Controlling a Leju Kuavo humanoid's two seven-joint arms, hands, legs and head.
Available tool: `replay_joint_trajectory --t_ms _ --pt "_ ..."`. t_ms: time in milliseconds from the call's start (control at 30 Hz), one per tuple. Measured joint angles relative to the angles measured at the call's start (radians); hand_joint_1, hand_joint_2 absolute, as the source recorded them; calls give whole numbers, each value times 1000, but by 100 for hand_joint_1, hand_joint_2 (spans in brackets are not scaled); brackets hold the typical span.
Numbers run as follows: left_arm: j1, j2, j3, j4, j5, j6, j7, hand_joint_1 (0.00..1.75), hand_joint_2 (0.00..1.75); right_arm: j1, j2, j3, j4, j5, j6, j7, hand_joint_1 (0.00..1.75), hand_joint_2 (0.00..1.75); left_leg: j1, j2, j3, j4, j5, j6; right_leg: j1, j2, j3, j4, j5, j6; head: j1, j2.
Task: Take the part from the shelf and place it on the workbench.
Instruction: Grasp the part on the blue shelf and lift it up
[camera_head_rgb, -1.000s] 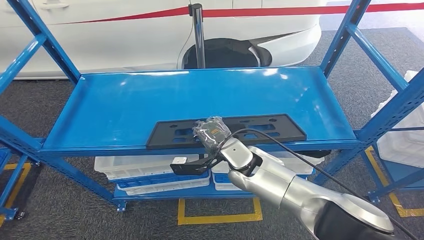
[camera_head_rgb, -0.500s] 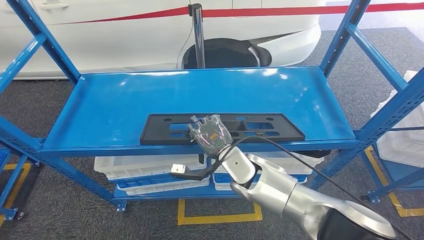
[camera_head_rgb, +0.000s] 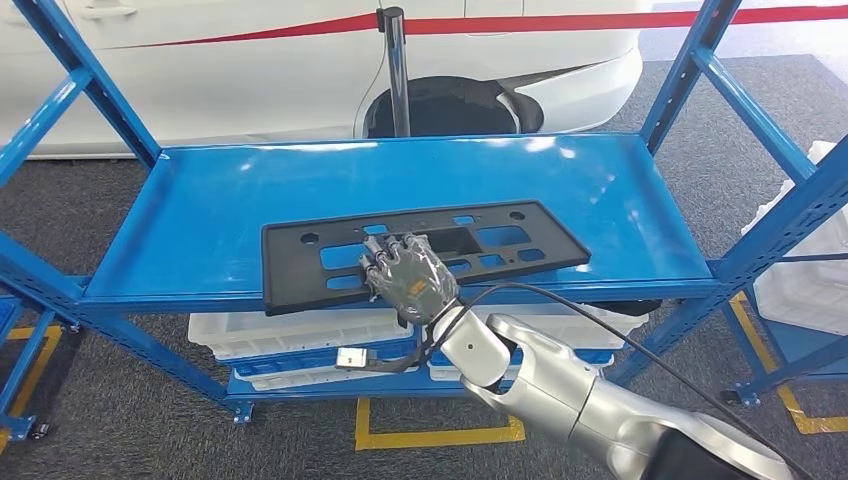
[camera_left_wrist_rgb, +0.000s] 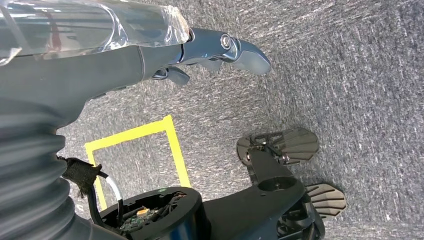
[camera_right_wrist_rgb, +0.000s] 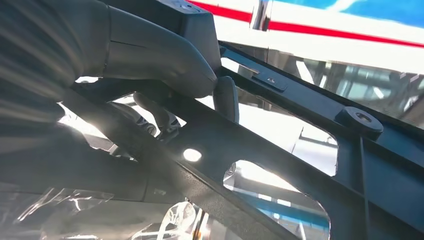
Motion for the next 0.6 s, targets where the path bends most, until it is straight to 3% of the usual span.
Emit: replay_joint_trajectory --t_ms 367,600 --pt "-1 -1 0 0 0 -23 -19 0 175 14 -9 -37 -62 37 -9 -10 175 175 0 0 0 0 0 0 0 0 0 0 0 0 0 0" --pt "-1 -1 -1 0 -1 -31 -22 0 175 23 -16 -39 -68 45 0 -12 175 175 -3 0 -4 7 -4 7 -4 0 0 -1 2 4 0 0"
